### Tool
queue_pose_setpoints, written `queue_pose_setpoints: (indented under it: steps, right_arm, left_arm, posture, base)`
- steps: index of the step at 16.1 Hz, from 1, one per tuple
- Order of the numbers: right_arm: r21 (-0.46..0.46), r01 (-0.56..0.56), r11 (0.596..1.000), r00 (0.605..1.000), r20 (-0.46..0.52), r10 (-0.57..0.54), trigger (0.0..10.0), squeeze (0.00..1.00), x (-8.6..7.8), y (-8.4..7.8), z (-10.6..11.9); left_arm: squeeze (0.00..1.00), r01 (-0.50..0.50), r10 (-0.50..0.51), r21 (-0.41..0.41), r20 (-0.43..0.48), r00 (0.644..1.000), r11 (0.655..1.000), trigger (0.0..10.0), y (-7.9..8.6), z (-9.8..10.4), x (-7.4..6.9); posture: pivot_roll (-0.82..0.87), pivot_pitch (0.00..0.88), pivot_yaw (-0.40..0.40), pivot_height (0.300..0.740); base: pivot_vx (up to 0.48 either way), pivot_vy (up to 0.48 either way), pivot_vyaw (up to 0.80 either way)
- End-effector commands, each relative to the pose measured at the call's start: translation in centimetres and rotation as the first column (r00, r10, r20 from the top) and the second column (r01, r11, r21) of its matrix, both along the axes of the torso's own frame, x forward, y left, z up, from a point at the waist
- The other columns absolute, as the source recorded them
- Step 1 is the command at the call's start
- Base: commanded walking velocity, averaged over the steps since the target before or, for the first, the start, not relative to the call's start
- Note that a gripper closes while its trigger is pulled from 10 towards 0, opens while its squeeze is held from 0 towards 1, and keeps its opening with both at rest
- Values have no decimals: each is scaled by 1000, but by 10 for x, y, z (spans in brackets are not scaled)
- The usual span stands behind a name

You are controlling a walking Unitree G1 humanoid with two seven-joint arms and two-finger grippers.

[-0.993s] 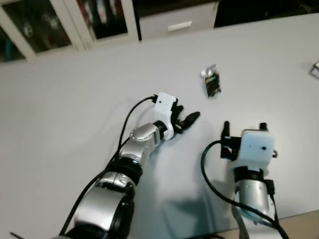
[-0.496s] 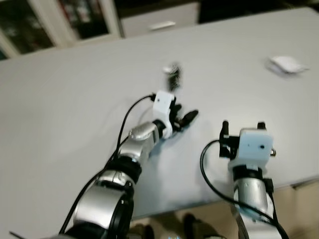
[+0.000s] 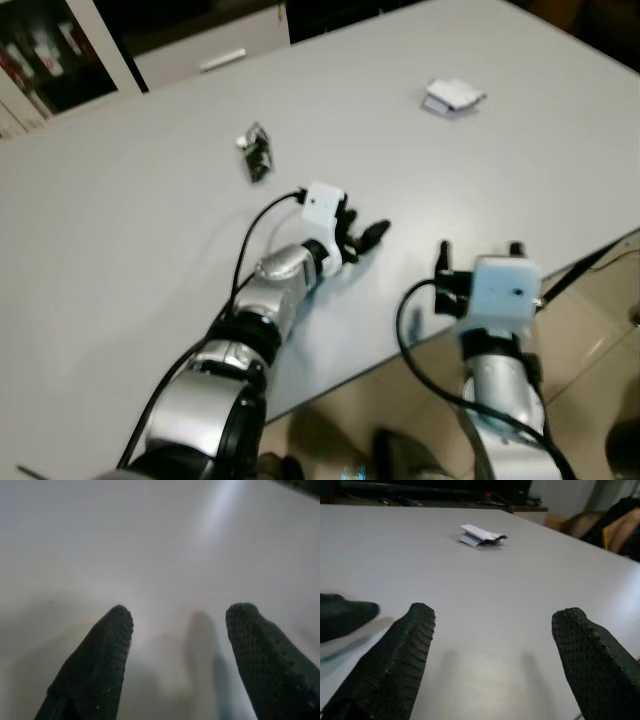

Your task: Picking trash to rubbish bin

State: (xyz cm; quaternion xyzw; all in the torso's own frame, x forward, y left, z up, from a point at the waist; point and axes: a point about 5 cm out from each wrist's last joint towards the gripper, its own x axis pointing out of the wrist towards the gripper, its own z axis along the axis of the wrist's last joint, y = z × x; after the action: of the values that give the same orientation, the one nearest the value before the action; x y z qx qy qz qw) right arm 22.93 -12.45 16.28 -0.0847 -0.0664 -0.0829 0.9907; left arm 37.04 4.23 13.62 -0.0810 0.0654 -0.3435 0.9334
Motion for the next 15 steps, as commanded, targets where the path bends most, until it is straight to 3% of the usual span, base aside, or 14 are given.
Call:
queue_pose_setpoints:
  steps: [1, 3, 8, 10, 11, 15]
  right_arm:
    - [20, -19, 1000, 1000, -20, 19, 10000, 0, 0, 3, -3]
    - [17, -62, 998, 997, -34, 62, 10000, 0, 3, 8, -4]
    - [-3, -133, 991, 991, -31, 133, 10000, 0, 8, 15, -2]
    - [-28, -186, 982, 982, -35, 185, 10000, 0, 10, 22, -2]
    - [-29, -188, 982, 982, -36, 186, 10000, 0, 10, 22, -3]
    - [-32, -198, 980, 980, -38, 197, 10000, 0, 8, 21, -3]
  left_arm:
    - [0, -13, 13, 11, -25, 1000, 1000, 10000, -2, -3, 0]
    - [0, -54, 54, 26, -18, 998, 998, 10000, 2, -1, 3]
    - [0, -230, 227, 116, 41, 973, 966, 10000, 24, 1, 12]
    - [0, -351, 337, 187, 103, 936, 917, 10000, 50, 2, 18]
    - [0, -365, 351, 192, 103, 931, 911, 10000, 54, 2, 19]
    - [0, -516, 487, 260, 171, 857, 816, 10000, 87, 5, 24]
  posture:
    - [-46, 186, 111, 740]
    - [-44, 187, 112, 740]
    - [-39, 182, 112, 740]
    - [-29, 177, 104, 740]
    - [-25, 177, 99, 740]
    - [-19, 185, 83, 740]
  base:
    - [0, 0, -756]
    - [0, 0, -638]
    - [0, 0, 0]
    - [0, 0, 0]
    - [0, 0, 0]
    - [0, 0, 0]
